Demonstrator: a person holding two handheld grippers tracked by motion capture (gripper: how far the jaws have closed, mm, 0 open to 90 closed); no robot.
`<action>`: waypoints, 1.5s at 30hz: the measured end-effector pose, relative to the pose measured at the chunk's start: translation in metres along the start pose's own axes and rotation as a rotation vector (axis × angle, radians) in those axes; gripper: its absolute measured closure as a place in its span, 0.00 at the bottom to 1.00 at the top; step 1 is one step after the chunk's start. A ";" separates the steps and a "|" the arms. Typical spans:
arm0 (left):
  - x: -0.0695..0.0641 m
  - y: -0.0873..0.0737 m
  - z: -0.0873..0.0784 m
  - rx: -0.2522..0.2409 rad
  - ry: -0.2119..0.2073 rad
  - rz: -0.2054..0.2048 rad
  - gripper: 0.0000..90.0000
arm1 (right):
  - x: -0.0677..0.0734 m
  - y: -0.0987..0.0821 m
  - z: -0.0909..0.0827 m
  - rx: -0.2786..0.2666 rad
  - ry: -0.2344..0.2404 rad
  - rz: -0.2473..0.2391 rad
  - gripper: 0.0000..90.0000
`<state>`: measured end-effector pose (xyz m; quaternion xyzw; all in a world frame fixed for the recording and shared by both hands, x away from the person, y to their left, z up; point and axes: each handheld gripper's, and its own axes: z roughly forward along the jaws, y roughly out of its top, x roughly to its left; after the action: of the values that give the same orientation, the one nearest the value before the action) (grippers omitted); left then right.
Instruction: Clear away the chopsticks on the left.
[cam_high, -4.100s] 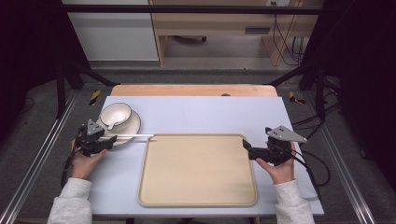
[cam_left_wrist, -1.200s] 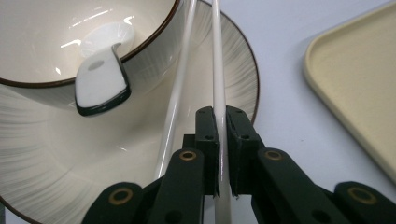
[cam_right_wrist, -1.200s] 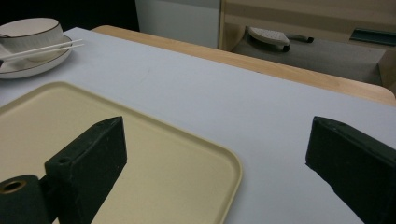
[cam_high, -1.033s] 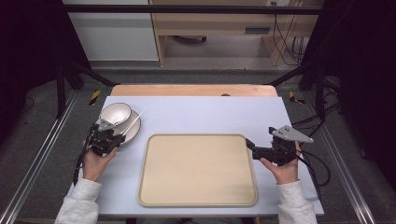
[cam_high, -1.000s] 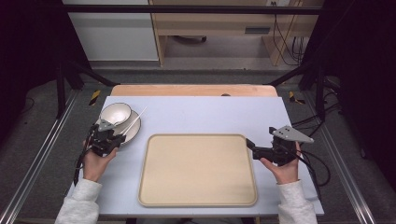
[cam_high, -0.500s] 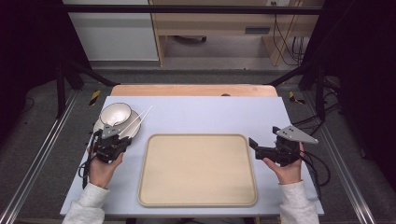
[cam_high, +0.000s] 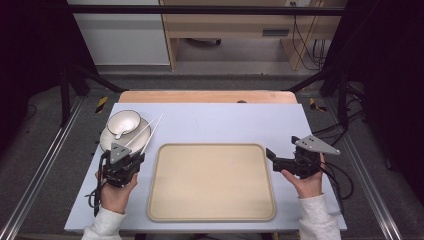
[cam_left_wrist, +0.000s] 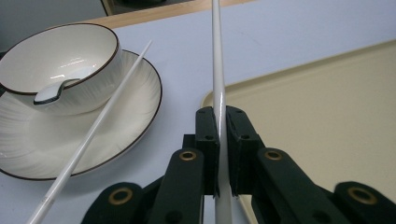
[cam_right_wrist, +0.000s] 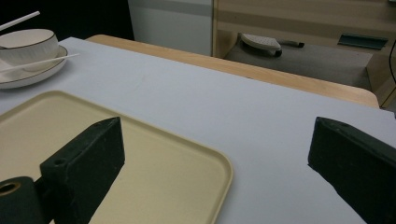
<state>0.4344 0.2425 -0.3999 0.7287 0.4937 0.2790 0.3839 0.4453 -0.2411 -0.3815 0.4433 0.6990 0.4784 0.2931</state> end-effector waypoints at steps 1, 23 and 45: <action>-0.003 0.000 -0.001 -0.004 -0.001 -0.005 0.94 | 0.000 0.000 0.000 -0.001 0.001 -0.002 0.05; -0.061 -0.027 -0.004 -0.054 0.046 -0.159 0.94 | 0.003 -0.001 -0.001 -0.013 0.014 0.004 0.05; -0.073 -0.070 0.023 0.041 0.070 -0.197 0.94 | 0.006 -0.003 0.005 0.019 0.011 -0.006 0.05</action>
<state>0.3908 0.1831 -0.4729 0.6740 0.5818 0.2550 0.3771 0.4460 -0.2338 -0.3860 0.4413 0.7064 0.4734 0.2865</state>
